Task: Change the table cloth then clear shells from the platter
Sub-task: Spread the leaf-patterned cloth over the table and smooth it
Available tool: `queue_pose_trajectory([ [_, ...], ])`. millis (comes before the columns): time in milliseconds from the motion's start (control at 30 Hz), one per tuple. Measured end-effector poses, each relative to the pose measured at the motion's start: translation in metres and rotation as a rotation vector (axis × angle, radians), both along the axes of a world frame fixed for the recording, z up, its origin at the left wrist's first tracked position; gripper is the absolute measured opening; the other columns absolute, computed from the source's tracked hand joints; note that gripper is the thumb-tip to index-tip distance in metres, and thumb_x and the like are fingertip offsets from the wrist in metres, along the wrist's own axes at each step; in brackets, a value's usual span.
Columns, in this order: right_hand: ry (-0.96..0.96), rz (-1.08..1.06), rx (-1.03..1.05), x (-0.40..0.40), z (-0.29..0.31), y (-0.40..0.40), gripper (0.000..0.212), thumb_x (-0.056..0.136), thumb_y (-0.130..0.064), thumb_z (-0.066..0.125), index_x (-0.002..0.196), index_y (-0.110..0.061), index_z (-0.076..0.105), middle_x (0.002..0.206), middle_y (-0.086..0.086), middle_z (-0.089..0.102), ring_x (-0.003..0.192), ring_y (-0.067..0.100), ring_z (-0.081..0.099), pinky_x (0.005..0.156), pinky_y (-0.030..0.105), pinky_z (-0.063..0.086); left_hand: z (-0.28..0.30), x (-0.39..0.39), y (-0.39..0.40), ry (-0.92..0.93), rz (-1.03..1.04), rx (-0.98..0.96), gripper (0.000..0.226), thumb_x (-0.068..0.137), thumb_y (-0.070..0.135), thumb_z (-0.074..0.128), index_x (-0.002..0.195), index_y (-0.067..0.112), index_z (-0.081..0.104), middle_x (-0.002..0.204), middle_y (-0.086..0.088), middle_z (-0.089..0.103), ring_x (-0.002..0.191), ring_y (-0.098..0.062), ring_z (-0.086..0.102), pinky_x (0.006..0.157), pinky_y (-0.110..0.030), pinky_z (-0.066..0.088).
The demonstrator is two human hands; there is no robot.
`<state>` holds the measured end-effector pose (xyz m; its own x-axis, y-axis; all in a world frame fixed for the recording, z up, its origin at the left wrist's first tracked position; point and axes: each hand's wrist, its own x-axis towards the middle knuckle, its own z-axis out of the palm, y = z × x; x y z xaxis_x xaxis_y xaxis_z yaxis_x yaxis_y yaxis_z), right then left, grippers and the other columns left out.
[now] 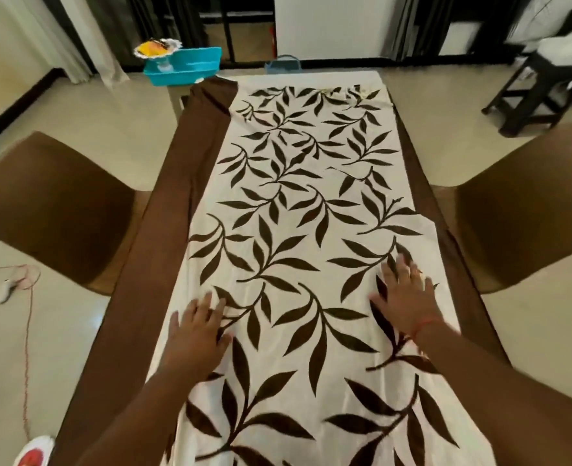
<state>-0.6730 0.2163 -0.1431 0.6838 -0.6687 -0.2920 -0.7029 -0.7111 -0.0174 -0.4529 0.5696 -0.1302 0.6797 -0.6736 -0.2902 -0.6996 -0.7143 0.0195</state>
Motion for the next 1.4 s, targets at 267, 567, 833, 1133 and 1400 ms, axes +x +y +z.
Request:
queue_pose_trajectory([
  [267, -0.111, -0.034, -0.184, 0.112, -0.028, -0.137, 0.085, 0.089, -0.078, 0.011, 0.157, -0.028, 0.005, 0.165, 0.013, -0.002, 0.151, 0.037, 0.003, 0.118, 0.061, 0.012, -0.040, 0.148, -0.139, -0.151, -0.053, -0.074, 0.078, 0.091, 0.074, 0.011, 0.156, 0.033, -0.003, 0.166, 0.002, -0.008, 0.153, -0.026, -0.004, 0.119, -0.061, 0.006],
  [567, -0.139, -0.109, -0.141, 0.190, -0.054, -0.231, 0.087, 0.082, -0.086, 0.005, 0.155, -0.038, 0.002, 0.166, 0.005, 0.001, 0.152, 0.029, -0.001, 0.120, 0.057, 0.003, -0.066, 0.272, -0.228, -0.149, 0.135, -0.092, 0.085, 0.080, 0.087, 0.002, 0.154, 0.044, -0.005, 0.166, 0.008, -0.009, 0.152, -0.028, -0.010, 0.115, -0.068, -0.002],
  [833, -0.137, -0.078, -0.140, 0.250, -0.049, -0.289, 0.083, 0.083, -0.084, 0.006, 0.154, -0.040, 0.006, 0.166, 0.003, 0.004, 0.152, 0.029, 0.004, 0.120, 0.057, 0.006, -0.065, 0.326, -0.280, -0.158, 0.136, -0.122, 0.084, 0.082, 0.086, 0.004, 0.154, 0.044, -0.004, 0.166, 0.007, -0.008, 0.152, -0.027, -0.010, 0.115, -0.068, -0.003],
  [1133, -0.131, -0.056, -0.130, 0.310, -0.048, -0.340, 0.086, 0.082, -0.086, 0.006, 0.154, -0.040, 0.005, 0.166, 0.003, 0.003, 0.152, 0.029, 0.004, 0.120, 0.057, 0.005, -0.066, 0.372, -0.329, -0.172, 0.169, -0.153, 0.092, 0.077, 0.090, 0.001, 0.155, 0.042, 0.002, 0.166, 0.005, -0.003, 0.152, -0.029, -0.006, 0.114, -0.069, -0.002],
  [1400, -0.162, 0.029, -0.148, 0.369, -0.052, -0.369, 0.088, 0.080, -0.085, 0.006, 0.155, -0.039, 0.010, 0.165, 0.004, 0.008, 0.152, 0.029, 0.008, 0.120, 0.058, 0.007, -0.070, 0.396, -0.352, -0.197, 0.204, -0.160, 0.090, 0.077, 0.090, 0.005, 0.154, 0.044, 0.007, 0.166, 0.005, 0.001, 0.153, -0.028, -0.002, 0.115, -0.069, 0.000],
])
